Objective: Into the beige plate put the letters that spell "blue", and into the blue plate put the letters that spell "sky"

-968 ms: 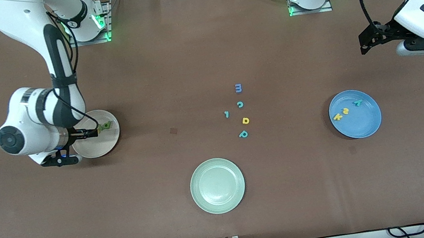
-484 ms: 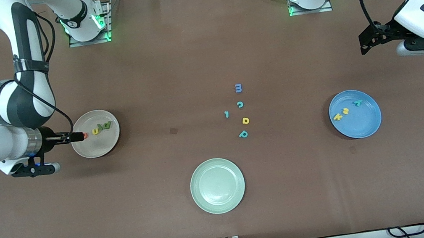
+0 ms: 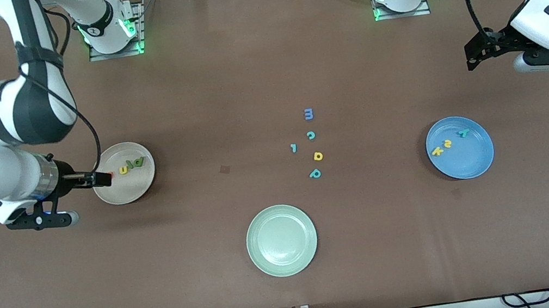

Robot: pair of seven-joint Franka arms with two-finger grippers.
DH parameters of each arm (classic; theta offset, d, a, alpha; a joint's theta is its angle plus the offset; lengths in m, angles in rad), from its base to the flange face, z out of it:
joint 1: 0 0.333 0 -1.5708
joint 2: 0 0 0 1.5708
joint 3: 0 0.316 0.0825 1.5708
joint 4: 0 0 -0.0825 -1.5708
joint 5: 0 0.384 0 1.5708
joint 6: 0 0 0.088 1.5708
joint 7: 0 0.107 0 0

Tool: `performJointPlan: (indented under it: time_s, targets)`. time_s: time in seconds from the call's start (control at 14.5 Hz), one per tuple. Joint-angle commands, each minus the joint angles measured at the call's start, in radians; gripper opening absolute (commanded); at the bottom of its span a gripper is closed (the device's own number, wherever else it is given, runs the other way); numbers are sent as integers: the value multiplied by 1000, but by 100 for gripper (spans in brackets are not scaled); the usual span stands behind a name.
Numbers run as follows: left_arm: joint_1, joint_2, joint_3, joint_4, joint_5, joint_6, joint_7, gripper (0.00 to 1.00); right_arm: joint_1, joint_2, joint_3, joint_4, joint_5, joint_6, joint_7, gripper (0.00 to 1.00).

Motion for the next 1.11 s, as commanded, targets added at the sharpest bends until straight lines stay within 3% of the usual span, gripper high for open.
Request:
performJointPlan:
  time_s: [0.0,0.07,0.21,0.48,0.69,1.04]
  targets:
    - [-2,14,-1,31,15,-23,-3,100,-239,-132,257,-18,-136,-2,12,100]
    - [0,14,-2,31,15,-23,-3,100,-308,-154,313,-18,-149,-1,15,100]
    - [-2,14,-2,31,15,-25,-1,100,-410,-186,362,-17,-153,-5,-18,100]
    - [-2,14,-2,31,15,-25,-1,100,-477,-244,364,-17,-173,-13,-44,100]
    - [-2,14,-2,31,15,-25,-1,100,-611,-254,479,-17,-172,-13,-124,100]
    - [-2,14,-2,29,15,-25,-1,100,-593,-286,480,-26,-189,-15,-118,100]
